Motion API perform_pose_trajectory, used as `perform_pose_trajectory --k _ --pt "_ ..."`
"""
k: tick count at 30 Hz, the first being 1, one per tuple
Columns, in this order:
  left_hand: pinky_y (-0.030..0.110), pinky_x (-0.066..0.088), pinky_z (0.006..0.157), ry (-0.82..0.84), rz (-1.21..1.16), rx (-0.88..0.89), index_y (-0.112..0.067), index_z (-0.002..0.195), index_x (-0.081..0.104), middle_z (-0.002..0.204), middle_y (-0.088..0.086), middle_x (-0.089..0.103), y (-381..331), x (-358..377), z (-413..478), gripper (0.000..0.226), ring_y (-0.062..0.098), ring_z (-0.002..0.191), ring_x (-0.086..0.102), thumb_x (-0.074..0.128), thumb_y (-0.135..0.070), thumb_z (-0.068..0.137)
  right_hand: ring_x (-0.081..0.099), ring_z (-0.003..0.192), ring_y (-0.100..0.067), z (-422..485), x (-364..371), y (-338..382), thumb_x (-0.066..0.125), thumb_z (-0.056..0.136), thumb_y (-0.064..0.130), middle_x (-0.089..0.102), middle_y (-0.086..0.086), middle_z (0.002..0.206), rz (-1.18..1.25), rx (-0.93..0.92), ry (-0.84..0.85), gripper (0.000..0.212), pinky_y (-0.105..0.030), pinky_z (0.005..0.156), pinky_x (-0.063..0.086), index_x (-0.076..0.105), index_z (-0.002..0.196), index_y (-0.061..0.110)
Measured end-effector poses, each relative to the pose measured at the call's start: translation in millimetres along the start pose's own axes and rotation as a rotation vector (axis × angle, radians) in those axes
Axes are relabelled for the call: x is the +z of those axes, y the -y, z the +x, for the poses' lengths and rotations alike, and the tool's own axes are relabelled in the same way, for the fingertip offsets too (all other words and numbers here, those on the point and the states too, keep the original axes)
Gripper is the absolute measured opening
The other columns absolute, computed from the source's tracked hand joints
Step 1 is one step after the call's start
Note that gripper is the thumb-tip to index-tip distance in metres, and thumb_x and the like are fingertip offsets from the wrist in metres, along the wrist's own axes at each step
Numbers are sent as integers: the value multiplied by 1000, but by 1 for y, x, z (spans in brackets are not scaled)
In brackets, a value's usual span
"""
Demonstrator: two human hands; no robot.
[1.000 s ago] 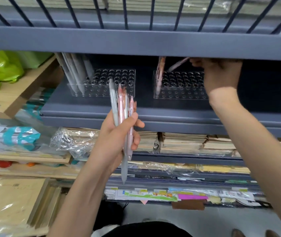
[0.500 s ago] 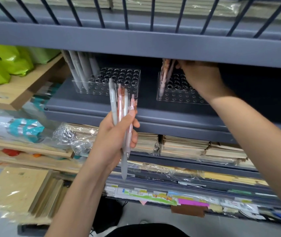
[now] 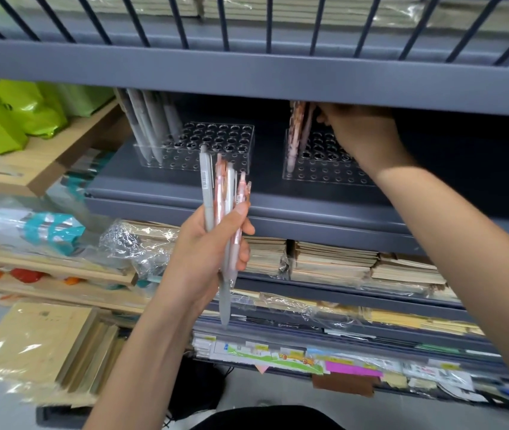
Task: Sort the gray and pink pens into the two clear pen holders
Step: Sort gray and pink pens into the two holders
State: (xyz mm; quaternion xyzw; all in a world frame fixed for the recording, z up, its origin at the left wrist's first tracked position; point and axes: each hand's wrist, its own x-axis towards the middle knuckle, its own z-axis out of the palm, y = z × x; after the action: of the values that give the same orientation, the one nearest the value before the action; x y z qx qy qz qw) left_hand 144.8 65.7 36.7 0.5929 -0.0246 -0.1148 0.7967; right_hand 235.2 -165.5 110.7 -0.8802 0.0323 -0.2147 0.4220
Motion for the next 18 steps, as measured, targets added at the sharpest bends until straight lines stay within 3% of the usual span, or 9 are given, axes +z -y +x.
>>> perform_pose_trajectory --k 2,4,6,7,9,12,15,16,18 --pt "23 45 43 2 0 13 -9 111 61 76 5 66 0 -1 -1 28 15 48 53 68 -28 91 65 103 -16 -10 -1 1 59 92 43 69 6 107 60 -26 -119 25 -36 99 47 63 108 25" --pt "24 45 43 5 -11 17 -10 112 60 78 6 68 0 -1 -3 30 16 48 54 69 -28 90 66 91 -15 -24 -1 6 64 88 41 71 2 104 175 -46 -176 22 -41 93 53 65 104 27" --pt "24 46 44 19 -13 22 -10 113 59 79 7 69 0 0 -3 33 16 48 55 69 -29 89 59 59 -8 -39 1 12 65 88 38 72 8 78 208 -70 -63 9 -30 65 55 70 88 30" --pt "24 46 44 29 -8 25 -10 114 58 80 7 70 0 2 -4 34 16 48 55 69 -30 89 52 46 -8 -48 2 15 66 88 35 70 8 67 210 -80 39 10 -23 51 48 70 81 29" --pt "24 46 43 57 3 38 -12 113 58 81 8 70 0 5 -5 32 17 48 55 69 -30 88 44 38 -10 -64 5 18 70 88 32 70 6 64 224 -66 255 12 -16 41 37 73 78 26" --pt "24 46 43 101 12 53 -15 111 59 82 9 71 0 10 -7 28 18 47 57 68 -28 89 51 46 -2 -79 6 20 70 87 39 73 9 74 152 -57 489 12 -13 47 42 77 86 29" --pt "25 48 43 124 33 64 -16 111 60 82 8 72 1 14 -8 25 18 48 58 67 -28 90 69 73 -4 -84 5 21 71 87 38 75 11 82 120 -58 520 15 -20 69 55 79 88 25" --pt "26 49 43 121 36 64 -15 110 60 82 8 72 1 15 -9 25 19 48 59 65 -29 91 69 74 -6 -86 4 20 71 87 35 75 10 82 154 -40 519 14 -22 70 55 79 89 22" --pt "26 50 44 93 35 53 -10 109 58 82 10 73 2 17 -9 26 20 48 61 62 -31 94 62 60 -6 -89 1 17 71 89 27 74 6 78 260 10 510 11 -19 57 50 77 88 18"
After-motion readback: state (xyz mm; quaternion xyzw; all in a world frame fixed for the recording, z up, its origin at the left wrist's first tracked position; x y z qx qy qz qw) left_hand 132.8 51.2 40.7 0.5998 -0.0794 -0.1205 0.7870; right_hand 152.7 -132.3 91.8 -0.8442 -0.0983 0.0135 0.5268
